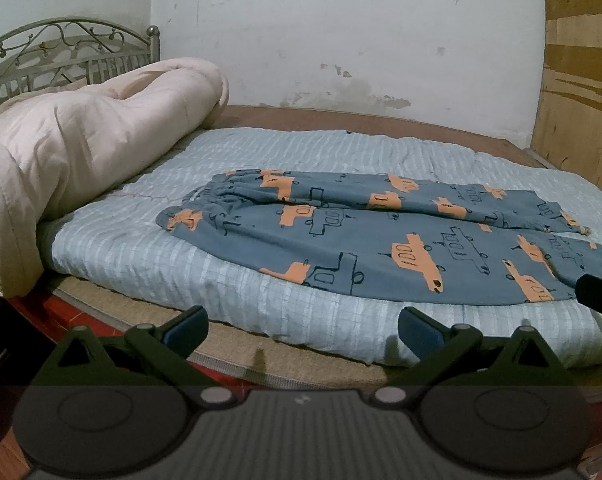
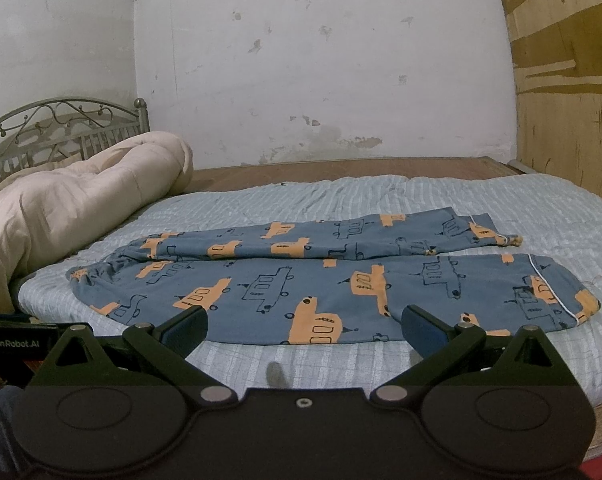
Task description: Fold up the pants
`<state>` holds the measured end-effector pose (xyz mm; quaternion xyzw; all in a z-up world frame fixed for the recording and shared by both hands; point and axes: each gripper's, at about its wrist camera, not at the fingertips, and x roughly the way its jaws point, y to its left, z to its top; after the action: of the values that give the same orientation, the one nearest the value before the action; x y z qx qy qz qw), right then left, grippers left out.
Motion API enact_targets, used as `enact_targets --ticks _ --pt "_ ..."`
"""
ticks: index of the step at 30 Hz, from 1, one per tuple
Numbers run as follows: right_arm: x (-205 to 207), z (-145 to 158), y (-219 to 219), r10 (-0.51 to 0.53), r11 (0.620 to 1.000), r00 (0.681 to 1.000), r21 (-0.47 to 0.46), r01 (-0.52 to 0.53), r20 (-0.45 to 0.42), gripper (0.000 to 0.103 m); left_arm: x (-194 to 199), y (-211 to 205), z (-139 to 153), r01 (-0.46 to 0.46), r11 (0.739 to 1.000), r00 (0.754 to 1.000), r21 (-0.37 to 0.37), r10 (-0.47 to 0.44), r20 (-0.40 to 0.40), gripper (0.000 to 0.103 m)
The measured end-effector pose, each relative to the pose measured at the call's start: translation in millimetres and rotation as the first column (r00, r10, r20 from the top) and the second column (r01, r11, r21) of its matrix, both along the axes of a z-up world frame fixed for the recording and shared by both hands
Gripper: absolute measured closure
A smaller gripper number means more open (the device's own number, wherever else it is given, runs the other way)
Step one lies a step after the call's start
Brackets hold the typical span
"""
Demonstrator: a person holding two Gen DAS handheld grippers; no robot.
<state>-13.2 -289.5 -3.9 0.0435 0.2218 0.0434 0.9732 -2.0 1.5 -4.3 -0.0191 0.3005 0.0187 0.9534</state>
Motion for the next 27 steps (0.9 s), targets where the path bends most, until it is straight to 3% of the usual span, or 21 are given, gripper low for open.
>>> enact_targets --ticks 27 --pt "-0.6 -6.2 0.3 0.058 0.998 0.997 -0.003 -0.058 0.053 0.001 3.6 -1.8 1.5 -0.003 1.0 1.0 0.016 0.003 -0.015 0.001"
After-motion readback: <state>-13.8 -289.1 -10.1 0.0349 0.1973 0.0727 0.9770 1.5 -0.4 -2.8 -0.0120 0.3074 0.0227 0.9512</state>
